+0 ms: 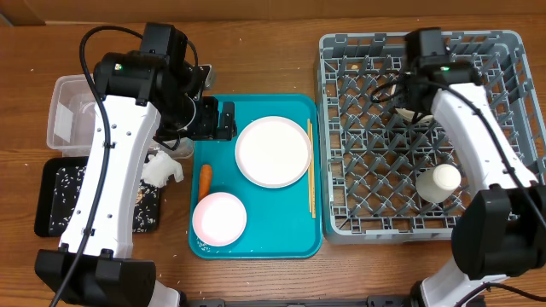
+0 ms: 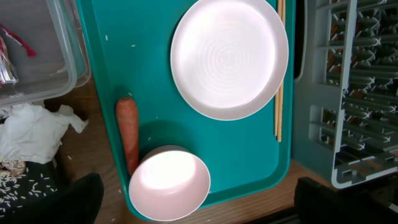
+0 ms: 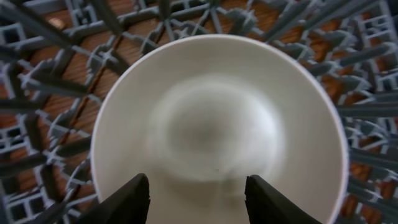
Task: Sort waste into correct bins and load items into the dishwasher
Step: 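Lower the bowl on its side into the rack and open right gripper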
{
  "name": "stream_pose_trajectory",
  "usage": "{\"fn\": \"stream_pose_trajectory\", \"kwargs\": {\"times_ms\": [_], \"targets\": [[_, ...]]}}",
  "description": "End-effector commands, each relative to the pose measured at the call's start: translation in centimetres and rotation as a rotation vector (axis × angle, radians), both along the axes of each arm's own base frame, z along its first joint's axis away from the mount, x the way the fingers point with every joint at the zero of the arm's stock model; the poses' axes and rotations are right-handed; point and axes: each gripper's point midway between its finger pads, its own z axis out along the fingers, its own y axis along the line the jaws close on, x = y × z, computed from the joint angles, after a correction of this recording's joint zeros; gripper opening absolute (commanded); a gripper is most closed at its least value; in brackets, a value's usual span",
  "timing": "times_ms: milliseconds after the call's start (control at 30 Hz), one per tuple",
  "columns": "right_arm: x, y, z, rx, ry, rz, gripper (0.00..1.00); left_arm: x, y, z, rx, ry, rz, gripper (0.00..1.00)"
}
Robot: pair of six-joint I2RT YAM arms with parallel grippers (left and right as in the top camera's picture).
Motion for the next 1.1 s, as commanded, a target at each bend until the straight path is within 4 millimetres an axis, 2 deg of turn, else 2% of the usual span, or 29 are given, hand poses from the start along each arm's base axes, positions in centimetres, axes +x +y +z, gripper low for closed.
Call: {"fn": "stream_pose_trajectory", "kwargs": {"times_ms": [0, 100, 200, 267, 300, 367, 400, 433, 500, 600, 667, 800, 967, 1067], "targets": [[0.2, 3.1, -0.4, 0.114, 0.017, 0.150, 0.54, 0.1, -0.2, 0.3, 0.004, -0.012, -0.013, 1.00], [-0.4, 4.2, -1.5, 0.136, 0.048, 0.216, 0.55, 0.1, -0.2, 0.3, 0.004, -0.012, -0.013, 1.00], [-0.9, 4.4, -2.9, 0.137, 0.067, 0.221, 0.55, 0.1, -0.2, 0.3, 0.004, -0.012, -0.013, 1.00], [-1.2, 4.4, -3.9, 0.137, 0.077, 0.220, 0.51, 0.1, -0.2, 0.3, 0.004, -0.012, -0.013, 1.00], [-1.4, 4.3, -4.4, 0.135, 0.081, 0.217, 0.44, 0.1, -0.2, 0.3, 0.004, -0.012, -0.013, 1.00], [-1.8, 3.8, -4.8, 0.111, 0.096, 0.195, 0.14, 0.1, -0.2, 0.3, 0.004, -0.012, -0.013, 1.00], [-1.9, 3.4, -4.7, 0.098, 0.099, 0.171, 0.07, 0.1, -0.2, 0.3, 0.004, -0.012, -0.013, 1.00], [-1.9, 3.3, -4.0, 0.097, 0.093, 0.156, 0.04, 0.1, -0.2, 0.3, 0.005, -0.012, -0.013, 1.00], [-1.6, 3.3, -2.2, 0.106, 0.063, 0.140, 0.04, 0.1, -0.2, 0.3, 0.004, -0.012, -0.013, 1.00], [-1.3, 5.2, 1.9, 0.205, 0.009, 0.181, 0.04, 0.1, -0.2, 0.3, 0.004, -0.012, -0.013, 1.00], [-1.7, 6.5, 4.7, 0.289, -0.018, 0.216, 0.04, 0.1, -0.2, 0.3, 0.004, -0.012, -0.013, 1.00], [-2.8, 8.0, 9.0, 0.432, -0.067, 0.266, 0.04, 0.1, -0.2, 0.3, 0.004, -0.012, -0.013, 1.00], [-4.2, 8.8, 10.7, 0.604, -0.075, 0.366, 0.04, 0.1, -0.2, 0.3, 0.004, -0.012, -0.013, 1.00], [-5.0, 9.0, 11.5, 0.710, -0.101, 0.508, 0.04, 0.1, -0.2, 0.3, 0.004, -0.012, -0.013, 1.00]]}}
